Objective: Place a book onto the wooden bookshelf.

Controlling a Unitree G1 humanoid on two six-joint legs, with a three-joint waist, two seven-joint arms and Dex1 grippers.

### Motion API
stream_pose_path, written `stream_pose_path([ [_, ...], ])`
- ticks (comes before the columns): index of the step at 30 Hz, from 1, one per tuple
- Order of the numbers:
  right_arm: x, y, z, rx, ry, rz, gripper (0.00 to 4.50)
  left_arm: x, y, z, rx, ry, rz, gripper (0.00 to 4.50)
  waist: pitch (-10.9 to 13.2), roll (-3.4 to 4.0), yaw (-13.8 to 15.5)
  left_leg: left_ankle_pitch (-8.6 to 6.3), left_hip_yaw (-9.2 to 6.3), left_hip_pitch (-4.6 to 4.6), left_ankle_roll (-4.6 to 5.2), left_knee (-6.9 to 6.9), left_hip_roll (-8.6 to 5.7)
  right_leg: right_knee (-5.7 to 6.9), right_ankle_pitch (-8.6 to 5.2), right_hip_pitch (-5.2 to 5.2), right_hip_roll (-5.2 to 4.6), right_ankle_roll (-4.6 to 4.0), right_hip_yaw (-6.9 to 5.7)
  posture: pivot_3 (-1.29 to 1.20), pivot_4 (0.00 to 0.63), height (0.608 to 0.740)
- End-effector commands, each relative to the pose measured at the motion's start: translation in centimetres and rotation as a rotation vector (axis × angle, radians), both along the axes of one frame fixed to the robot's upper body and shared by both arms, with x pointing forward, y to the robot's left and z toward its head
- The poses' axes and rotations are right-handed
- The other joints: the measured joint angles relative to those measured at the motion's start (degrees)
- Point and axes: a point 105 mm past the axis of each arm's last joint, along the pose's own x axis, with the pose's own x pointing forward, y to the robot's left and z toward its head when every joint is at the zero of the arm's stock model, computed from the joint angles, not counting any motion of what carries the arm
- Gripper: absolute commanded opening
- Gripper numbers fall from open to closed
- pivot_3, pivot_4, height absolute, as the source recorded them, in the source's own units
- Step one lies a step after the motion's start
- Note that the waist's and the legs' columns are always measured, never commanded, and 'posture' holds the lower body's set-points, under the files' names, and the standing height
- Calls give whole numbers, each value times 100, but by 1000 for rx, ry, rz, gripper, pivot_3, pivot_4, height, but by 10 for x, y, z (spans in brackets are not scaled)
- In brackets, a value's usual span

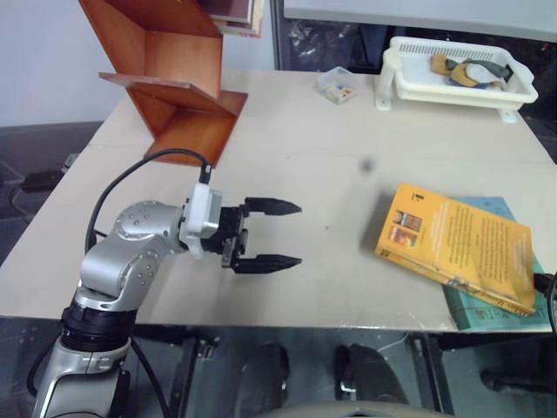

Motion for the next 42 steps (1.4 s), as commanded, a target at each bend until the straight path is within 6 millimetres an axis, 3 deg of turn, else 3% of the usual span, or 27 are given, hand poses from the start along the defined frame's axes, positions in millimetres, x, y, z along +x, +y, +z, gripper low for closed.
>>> stream_pose_path([
  [1,-10,-11,18,-46,-58,-62,65,-4,-3,8,-13,-41,-16,4500,0,0,-2,0,0,0,0,0,0,-1,0,0,0,0,0,0,150,740],
  [5,-8,-22,22,-87,-79,-116,65,-3,-5,9,-12,-39,-31,4500,-1,1,-16,-1,1,1,-1,0,0,-1,0,0,-2,0,1,0,150,740],
  [15,20,-39,-18,-124,17,-151,65,-2,-6,12,-5,-44,-33,4500,-1,3,-17,0,5,2,0,-4,-2,-4,0,0,0,0,3,0,150,740],
  [19,25,-41,-23,-124,22,-137,65,-4,-3,13,-2,-45,-14,4500,0,4,-17,0,5,2,1,-8,-1,-5,0,-2,2,0,4,0,150,740],
  [26,30,-19,-22,-50,0,-45,65,-7,-1,11,-5,-32,10,4500,1,6,-21,0,9,4,1,-15,0,-7,0,-3,3,0,7,0,150,740],
  [35,57,28,-27,32,-28,13,65,-5,4,6,1,8,47,4500,1,7,-42,0,11,12,0,-20,2,-6,0,-3,7,0,9,0,150,740],
  [42,51,47,-31,58,-8,5,65,-14,18,3,25,45,71,4500,1,7,-22,0,13,11,0,-49,2,-21,0,-9,6,-1,8,0,150,740],
])
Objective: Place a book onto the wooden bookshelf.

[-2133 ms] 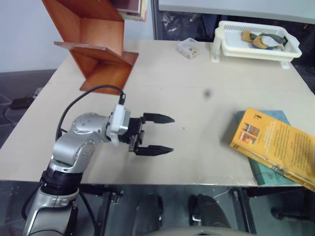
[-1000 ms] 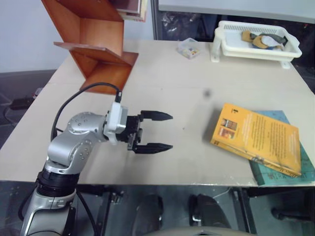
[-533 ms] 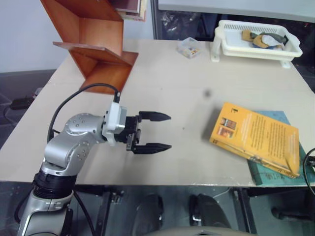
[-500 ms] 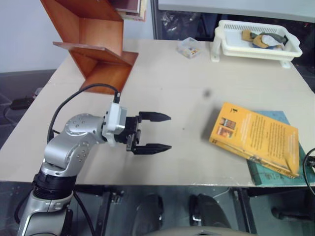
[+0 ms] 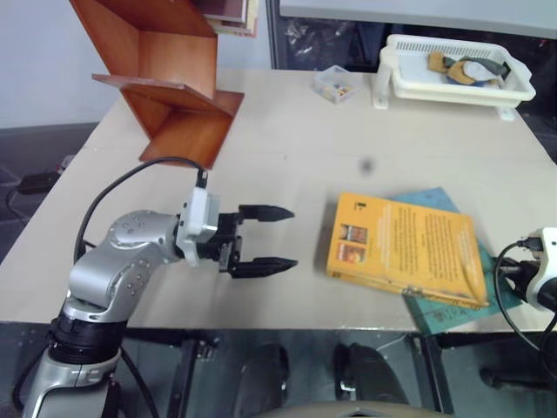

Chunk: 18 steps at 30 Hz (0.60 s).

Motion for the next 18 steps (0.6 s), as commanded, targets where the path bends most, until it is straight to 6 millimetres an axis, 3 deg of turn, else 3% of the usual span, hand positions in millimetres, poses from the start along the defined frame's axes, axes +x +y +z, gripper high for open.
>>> stream_pose_path([
  [1,-6,7,2,6,0,2,65,-9,6,13,6,-49,-17,4500,0,1,1,0,-1,0,0,-3,0,-4,0,0,0,0,-1,0,150,740],
  [7,-16,-24,20,-56,-70,-135,65,-9,8,13,13,-50,-12,4500,1,3,23,0,1,-1,0,-4,-2,-12,0,2,-6,0,-2,0,150,740],
  [10,-41,-40,35,-125,-80,-162,65,-9,8,12,9,-51,-13,4500,2,9,32,0,2,-5,0,-4,-3,-17,0,1,-9,0,-2,0,150,740],
  [14,-65,-36,40,-142,-24,-93,65,-8,8,10,7,-48,-20,4500,1,13,0,-1,2,-8,-1,-9,-2,-32,0,2,-5,1,-3,0,150,740],
  [18,-96,-6,37,-73,105,118,65,-7,9,9,9,-48,-31,4500,0,18,1,-1,3,1,-1,-10,4,-30,0,4,-2,1,-1,0,150,740],
])
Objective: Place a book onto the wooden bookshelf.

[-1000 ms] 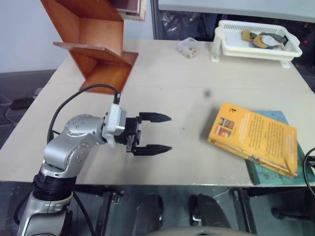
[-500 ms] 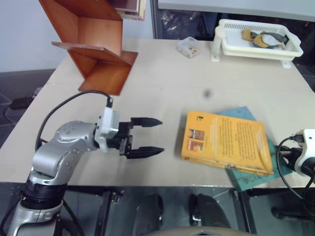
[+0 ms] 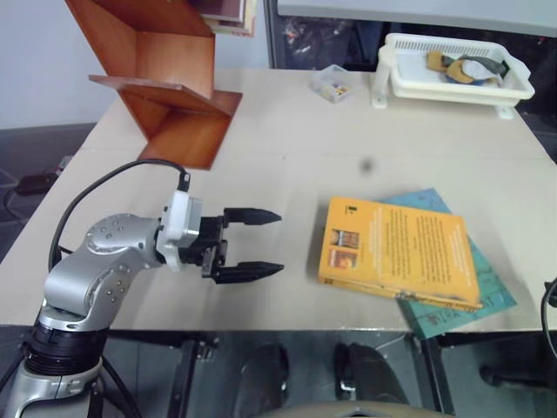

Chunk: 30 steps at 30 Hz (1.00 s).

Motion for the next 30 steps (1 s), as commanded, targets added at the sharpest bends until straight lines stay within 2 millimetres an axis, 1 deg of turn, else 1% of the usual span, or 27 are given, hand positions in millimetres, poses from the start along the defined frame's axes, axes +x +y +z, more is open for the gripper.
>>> stream_pose_path([
  [1,-15,27,14,42,41,180,65,-1,0,5,-7,-28,-27,4500,0,1,5,0,-2,1,0,0,1,0,0,1,0,0,-1,0,150,740],
  [4,-23,40,11,83,92,259,65,0,2,4,0,-29,-38,4500,0,-3,3,-1,-4,3,-1,1,4,-1,0,3,-5,0,-1,0,150,740],
  [6,-22,50,6,106,105,312,65,0,2,4,5,-31,-48,4500,0,-3,3,-3,-4,2,-4,3,4,-2,0,3,-12,0,0,0,150,740],
  [8,-17,58,2,126,104,355,65,-3,3,4,12,-23,-72,4500,0,-3,9,-2,-4,-1,-3,2,2,-9,0,3,-15,0,0,0,150,740],
  [11,-2,67,-9,142,88,387,65,-11,9,5,34,-19,-119,4500,2,-11,-9,-2,-6,-8,0,-2,2,-19,0,2,-11,0,-4,0,150,740],
  [14,3,71,-15,153,99,409,65,-18,13,6,57,-21,-155,4500,0,-15,-28,-2,-6,-7,0,-3,0,-21,0,2,-5,0,-4,0,150,740],
  [19,1,75,-17,173,123,446,65,-24,13,7,69,-25,-182,4500,-13,-36,-12,-2,-12,-5,0,-2,5,-21,0,4,-4,-1,-10,0,150,740],
  [23,2,70,-13,159,108,419,65,-23,12,8,61,-30,-175,4500,-17,-42,-11,-2,-14,-4,-1,-1,7,-21,0,4,-8,-1,-11,0,150,740],
  [27,-5,64,-7,152,124,407,65,-22,11,7,53,-28,-168,4500,-7,-23,14,-2,-13,-7,0,-2,5,-21,0,6,-9,0,-10,0,150,740],
  [30,-14,69,-9,168,171,440,65,-22,9,6,48,-23,-173,4500,-5,-21,19,-2,-13,-10,0,-2,2,-21,0,5,-11,0,-10,0,150,740],
])
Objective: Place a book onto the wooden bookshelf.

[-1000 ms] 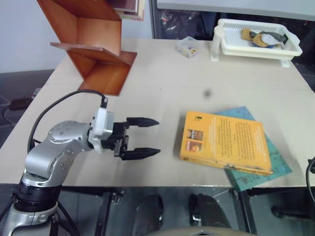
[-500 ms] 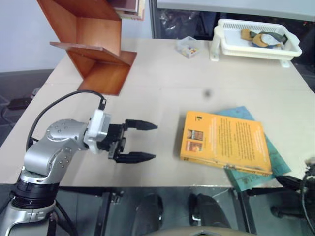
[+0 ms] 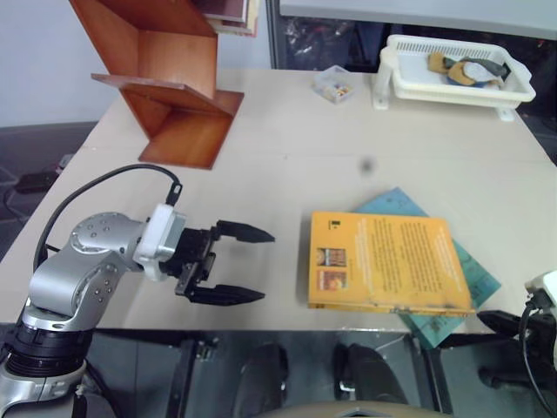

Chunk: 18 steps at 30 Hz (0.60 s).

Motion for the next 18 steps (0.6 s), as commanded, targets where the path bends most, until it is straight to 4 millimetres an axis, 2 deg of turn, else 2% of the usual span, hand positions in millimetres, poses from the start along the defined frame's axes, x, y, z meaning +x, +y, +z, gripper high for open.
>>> stream_pose_path([
  [1,-6,7,6,6,12,49,65,-3,-3,8,-17,-40,-20,4500,0,-1,2,0,0,0,0,0,0,-1,0,0,0,0,-1,0,150,740],
  [11,4,39,-11,100,32,152,65,0,-4,11,-15,-44,-17,4500,1,1,-2,0,-4,-2,0,0,-1,-2,0,0,3,0,-3,0,150,740],
  [18,17,49,-12,156,-13,149,65,-1,-1,12,-15,-47,15,4500,-1,-8,-46,0,-3,1,1,2,-1,-2,1,1,12,-1,-3,0,150,740],
])
